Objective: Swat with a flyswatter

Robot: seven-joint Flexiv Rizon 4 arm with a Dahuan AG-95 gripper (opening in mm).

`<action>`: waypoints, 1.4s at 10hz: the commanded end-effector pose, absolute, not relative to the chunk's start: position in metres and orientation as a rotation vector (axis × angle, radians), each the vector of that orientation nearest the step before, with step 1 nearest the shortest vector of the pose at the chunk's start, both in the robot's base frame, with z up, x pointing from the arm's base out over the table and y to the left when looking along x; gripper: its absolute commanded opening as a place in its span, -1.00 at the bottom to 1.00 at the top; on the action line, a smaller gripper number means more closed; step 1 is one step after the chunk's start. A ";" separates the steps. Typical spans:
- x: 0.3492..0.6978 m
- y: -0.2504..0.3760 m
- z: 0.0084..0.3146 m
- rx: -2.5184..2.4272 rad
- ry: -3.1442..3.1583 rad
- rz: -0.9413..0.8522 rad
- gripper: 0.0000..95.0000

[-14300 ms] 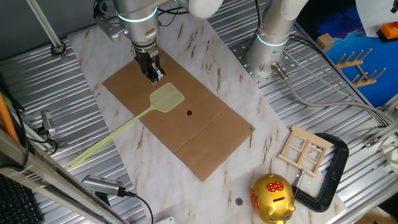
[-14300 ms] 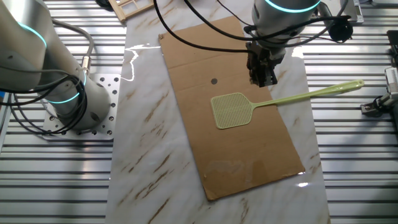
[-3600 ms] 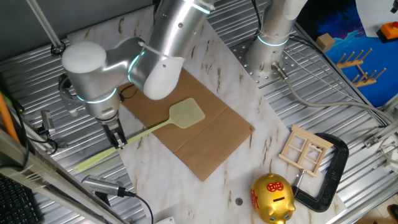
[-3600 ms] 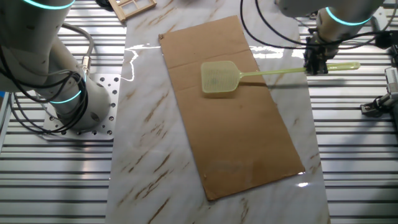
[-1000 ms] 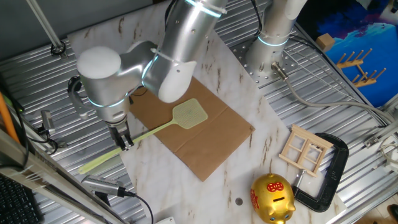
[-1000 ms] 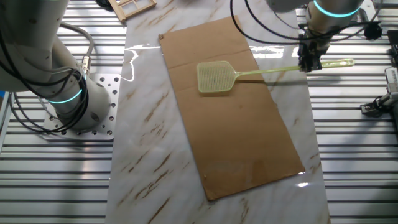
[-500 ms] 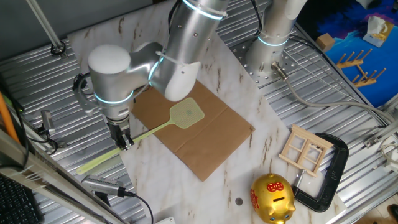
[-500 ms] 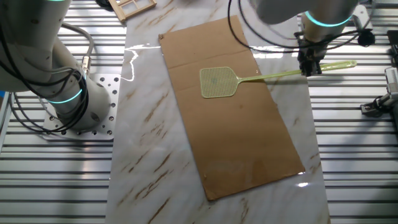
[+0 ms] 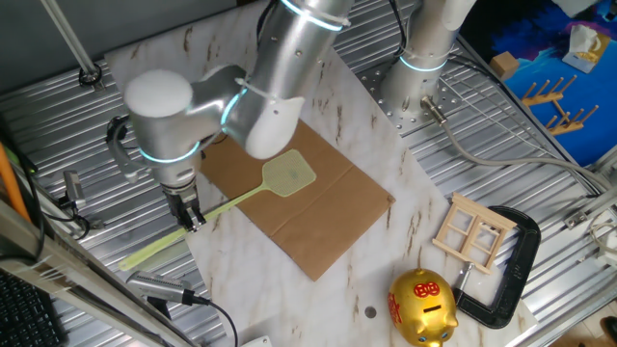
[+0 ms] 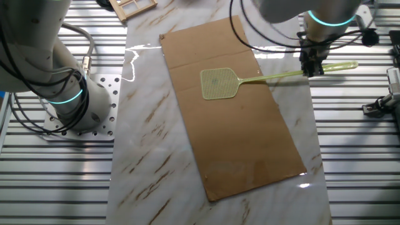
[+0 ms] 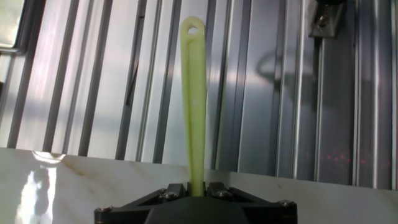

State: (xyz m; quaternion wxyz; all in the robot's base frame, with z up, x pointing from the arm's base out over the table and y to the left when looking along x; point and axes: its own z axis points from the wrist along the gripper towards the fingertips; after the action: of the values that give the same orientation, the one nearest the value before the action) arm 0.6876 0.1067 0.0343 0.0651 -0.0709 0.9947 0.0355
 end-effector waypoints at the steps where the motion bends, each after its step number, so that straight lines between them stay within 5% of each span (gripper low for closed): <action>1: 0.687 0.100 0.041 -0.226 3.028 0.103 -1.00; 14: 0.712 0.052 0.029 -0.401 3.063 0.095 -1.00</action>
State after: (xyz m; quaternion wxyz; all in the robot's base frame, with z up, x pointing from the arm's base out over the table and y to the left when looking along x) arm 0.7137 0.0520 0.0260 0.0251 -0.1309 0.9906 0.0322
